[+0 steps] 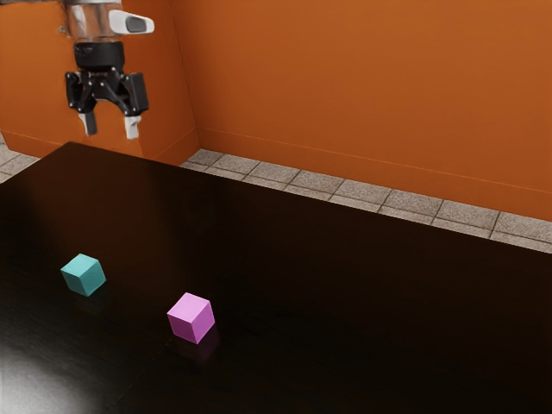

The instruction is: Pick up the blue block with one arm, and put the blue block on the pink block with one arm

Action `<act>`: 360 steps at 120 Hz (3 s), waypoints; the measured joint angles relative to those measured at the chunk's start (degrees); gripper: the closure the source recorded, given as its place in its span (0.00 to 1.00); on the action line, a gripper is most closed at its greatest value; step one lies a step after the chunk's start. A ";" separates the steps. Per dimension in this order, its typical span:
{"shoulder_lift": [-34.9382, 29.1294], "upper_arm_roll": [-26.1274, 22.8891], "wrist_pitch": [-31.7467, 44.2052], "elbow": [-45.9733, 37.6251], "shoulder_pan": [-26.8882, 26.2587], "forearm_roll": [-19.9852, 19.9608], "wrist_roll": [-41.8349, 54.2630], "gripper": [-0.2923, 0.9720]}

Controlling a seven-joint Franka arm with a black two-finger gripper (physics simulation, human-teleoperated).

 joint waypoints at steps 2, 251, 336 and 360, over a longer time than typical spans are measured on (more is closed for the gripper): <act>-0.12 -0.16 1.02 -0.04 -0.16 0.27 -0.02 0.23; -9.08 13.74 62.72 -56.20 2.63 4.34 17.58 0.23; -2.11 20.30 67.62 -52.44 -2.69 3.52 30.46 0.23; -5.46 20.58 68.32 -57.06 -0.81 2.94 31.73 0.23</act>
